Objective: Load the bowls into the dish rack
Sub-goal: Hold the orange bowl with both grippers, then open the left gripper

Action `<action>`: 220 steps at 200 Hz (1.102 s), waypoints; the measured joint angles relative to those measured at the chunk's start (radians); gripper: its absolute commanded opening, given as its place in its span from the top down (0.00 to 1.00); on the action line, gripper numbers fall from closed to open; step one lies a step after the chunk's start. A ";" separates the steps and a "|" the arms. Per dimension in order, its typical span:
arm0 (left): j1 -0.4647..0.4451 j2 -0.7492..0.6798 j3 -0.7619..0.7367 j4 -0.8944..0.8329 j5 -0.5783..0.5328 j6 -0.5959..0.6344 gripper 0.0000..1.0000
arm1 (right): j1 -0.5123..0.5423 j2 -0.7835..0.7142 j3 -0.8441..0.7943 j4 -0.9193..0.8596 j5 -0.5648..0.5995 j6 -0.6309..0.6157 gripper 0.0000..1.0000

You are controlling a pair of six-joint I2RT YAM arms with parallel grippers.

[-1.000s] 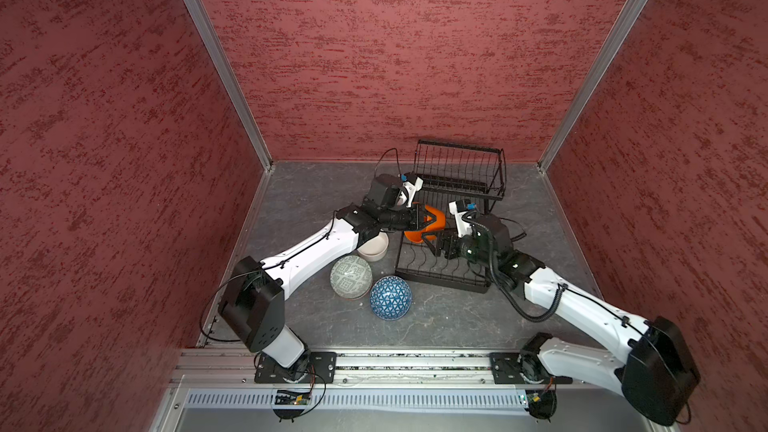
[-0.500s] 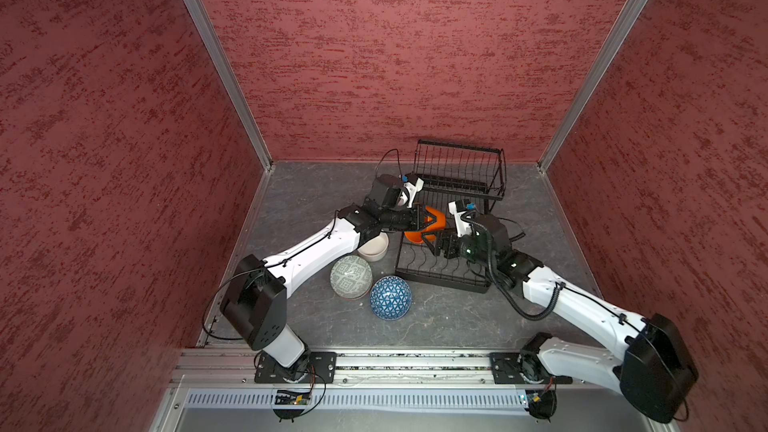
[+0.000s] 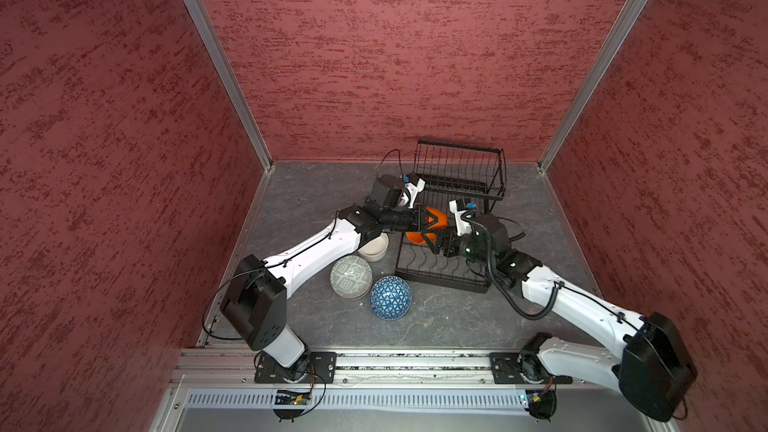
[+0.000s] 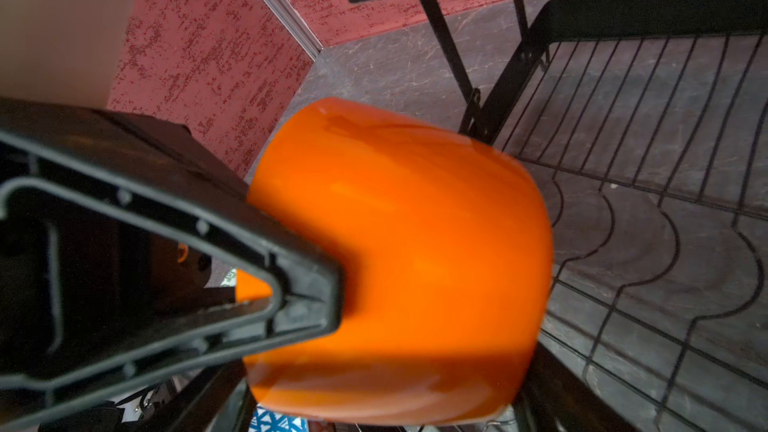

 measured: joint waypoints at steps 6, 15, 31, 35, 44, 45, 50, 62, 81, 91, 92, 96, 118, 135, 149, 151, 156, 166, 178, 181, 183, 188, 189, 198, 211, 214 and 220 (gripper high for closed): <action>0.000 0.000 0.000 0.000 0.000 0.000 1.00 | 0.000 0.000 0.000 0.000 0.001 0.000 0.14; 0.000 0.000 0.000 0.000 0.000 0.000 1.00 | 0.000 0.000 0.000 0.000 0.002 -0.001 0.15; 0.000 0.000 0.000 0.001 0.000 0.000 1.00 | 0.000 0.000 0.000 0.001 0.002 0.000 0.19; 0.000 0.000 0.000 0.001 -0.001 0.000 1.00 | 0.000 0.000 0.000 0.001 0.003 -0.001 0.20; 0.000 0.000 0.000 0.002 -0.002 0.000 1.00 | 0.000 0.000 0.000 0.002 0.004 0.000 0.21; 0.000 0.000 0.000 0.002 -0.002 0.000 1.00 | 0.000 0.000 0.000 0.002 0.004 0.000 0.22; 0.000 0.000 0.000 0.002 -0.002 0.000 0.99 | 0.000 0.000 0.000 0.002 0.005 -0.002 0.22; 0.000 0.003 0.000 0.006 -0.002 0.000 0.97 | 0.000 0.000 0.000 0.002 0.009 -0.001 0.23; 0.000 0.009 0.002 0.011 -0.001 0.000 0.94 | 0.000 0.000 0.000 0.000 0.016 -0.001 0.24; 0.000 0.012 0.002 0.016 0.000 0.000 0.92 | -0.001 0.000 0.000 -0.002 0.020 -0.002 0.24; 0.000 0.012 0.002 0.016 0.000 0.000 0.92 | -0.001 0.000 0.000 -0.002 0.021 -0.002 0.24; 0.000 0.013 0.002 0.016 0.000 0.000 0.92 | -0.001 0.000 0.000 -0.002 0.021 -0.002 0.24; 0.000 0.013 0.002 0.021 0.006 -0.001 0.86 | -0.001 0.000 0.000 -0.001 0.022 -0.002 0.24; -0.001 0.015 0.003 0.024 0.016 -0.004 0.80 | -0.001 0.000 0.000 0.000 0.021 -0.004 0.25; -0.003 0.017 0.002 0.026 0.023 -0.006 0.76 | 0.000 0.000 0.000 0.000 0.022 -0.005 0.25; -0.004 0.018 0.002 0.026 0.024 -0.004 0.76 | 0.000 0.000 0.000 0.000 0.022 -0.006 0.25; -0.005 0.018 0.003 0.027 0.025 -0.006 0.75 | 0.000 0.000 0.000 0.000 0.023 -0.008 0.25; -0.006 0.018 0.003 0.031 0.028 -0.008 0.73 | 0.000 0.000 0.000 0.000 0.026 -0.011 0.25; -0.007 0.019 0.003 0.034 0.030 -0.008 0.71 | 0.000 0.000 0.000 0.000 0.030 -0.015 0.25; -0.007 0.019 0.003 0.035 0.030 -0.010 0.70 | 0.000 0.000 0.000 0.000 0.031 -0.016 0.25; -0.007 0.019 0.003 0.037 0.031 -0.010 0.70 | 0.000 0.000 0.000 0.000 0.032 -0.016 0.25; -0.007 0.020 0.003 0.039 0.032 -0.011 0.69 | 0.000 0.000 0.000 0.000 0.034 -0.017 0.25; -0.007 0.021 0.003 0.040 0.032 -0.011 0.69 | 0.000 0.000 0.000 0.000 0.035 -0.018 0.25; -0.007 0.023 0.003 0.043 0.036 -0.012 0.66 | 0.000 0.000 0.000 0.000 0.038 -0.021 0.25; -0.008 0.028 0.004 0.049 0.042 -0.015 0.64 | 0.000 0.000 0.000 -0.001 0.043 -0.024 0.25; -0.008 0.030 0.004 0.049 0.043 -0.017 0.63 | 0.000 0.000 0.000 -0.001 0.045 -0.025 0.25; -0.008 0.031 0.004 0.050 0.044 -0.017 0.62 | 0.000 0.000 0.000 -0.002 0.048 -0.027 0.25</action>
